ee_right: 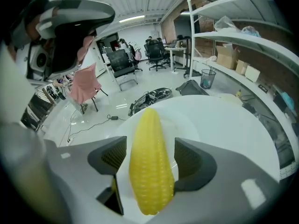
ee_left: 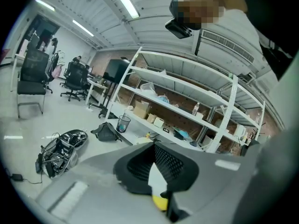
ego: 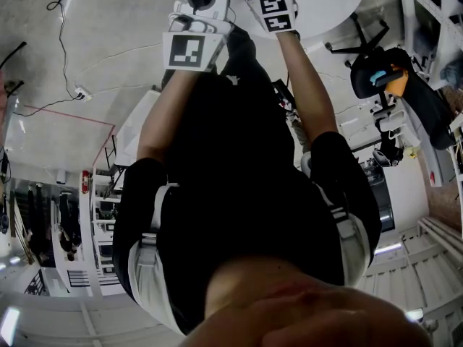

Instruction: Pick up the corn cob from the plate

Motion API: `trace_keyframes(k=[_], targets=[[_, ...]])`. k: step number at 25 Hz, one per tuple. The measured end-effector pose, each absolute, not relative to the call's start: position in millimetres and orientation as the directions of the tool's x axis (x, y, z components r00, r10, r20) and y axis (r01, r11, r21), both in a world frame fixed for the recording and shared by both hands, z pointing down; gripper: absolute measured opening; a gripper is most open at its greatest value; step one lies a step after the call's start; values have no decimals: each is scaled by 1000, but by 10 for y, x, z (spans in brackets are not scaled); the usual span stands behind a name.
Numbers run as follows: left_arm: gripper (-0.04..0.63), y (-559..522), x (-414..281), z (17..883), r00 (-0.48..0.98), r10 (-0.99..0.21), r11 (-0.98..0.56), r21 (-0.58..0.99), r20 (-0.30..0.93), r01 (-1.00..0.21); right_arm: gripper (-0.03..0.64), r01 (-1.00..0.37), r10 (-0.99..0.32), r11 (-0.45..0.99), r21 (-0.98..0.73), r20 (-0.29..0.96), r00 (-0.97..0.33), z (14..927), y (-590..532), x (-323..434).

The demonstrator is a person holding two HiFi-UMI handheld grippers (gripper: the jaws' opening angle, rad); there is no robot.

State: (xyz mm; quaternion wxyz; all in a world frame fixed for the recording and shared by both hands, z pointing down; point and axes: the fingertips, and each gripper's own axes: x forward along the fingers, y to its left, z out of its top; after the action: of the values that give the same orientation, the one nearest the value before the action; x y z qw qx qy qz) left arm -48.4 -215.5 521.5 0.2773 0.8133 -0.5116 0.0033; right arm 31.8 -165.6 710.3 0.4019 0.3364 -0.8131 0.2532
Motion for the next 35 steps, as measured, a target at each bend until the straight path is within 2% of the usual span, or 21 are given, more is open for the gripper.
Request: trace_keyframes(k=[7, 21, 35], targets=[[2, -2154, -473, 5264, 485, -824, -325, 456, 293, -828, 278, -755, -335, 645, -118, 844, -418, 7208, -1635, 365], [2, -2108, -509, 5272, 479, -826, -316, 460, 297, -830, 252, -715, -309, 695, -75, 867, -392, 7255, -1603, 311], [2, -2045, -505, 5254, 469, -835, -318, 443, 287, -838, 248, -780, -339, 610, -139, 844, -416, 7251, -1617, 360]])
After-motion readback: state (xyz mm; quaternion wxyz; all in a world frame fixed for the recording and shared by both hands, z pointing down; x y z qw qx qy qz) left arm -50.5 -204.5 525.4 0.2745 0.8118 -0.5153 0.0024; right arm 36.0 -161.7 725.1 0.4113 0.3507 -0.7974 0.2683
